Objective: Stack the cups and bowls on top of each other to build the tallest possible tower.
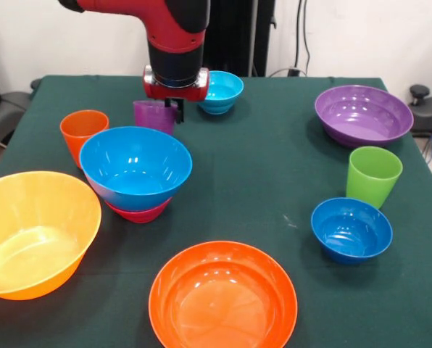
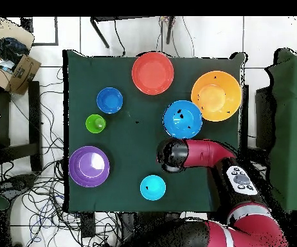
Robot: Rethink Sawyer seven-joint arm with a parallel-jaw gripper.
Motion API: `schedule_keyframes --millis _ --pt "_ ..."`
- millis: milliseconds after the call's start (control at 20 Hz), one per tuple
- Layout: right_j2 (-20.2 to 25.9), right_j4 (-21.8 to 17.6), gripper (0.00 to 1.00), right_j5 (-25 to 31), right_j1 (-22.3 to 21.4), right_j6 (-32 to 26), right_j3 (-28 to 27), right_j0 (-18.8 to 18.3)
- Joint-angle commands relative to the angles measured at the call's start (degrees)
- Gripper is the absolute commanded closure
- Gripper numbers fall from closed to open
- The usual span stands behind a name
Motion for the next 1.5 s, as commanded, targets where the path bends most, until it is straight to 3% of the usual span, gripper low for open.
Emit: schedule_keyframes --millis 50,250,550,1500 --pt "6.82 2.58 1.00 -0.83 -2.30 1.05 0.14 0.01" --pt "6.20 5.12 1.00 5.70 -6.11 1.85 -0.46 1.72" --pt "5.60 7.25 1.00 9.96 -7.04 1.58 -2.89 3.14" --pt "2.96 10.70 1.00 24.60 -0.88 5.26 -19.78 8.35"
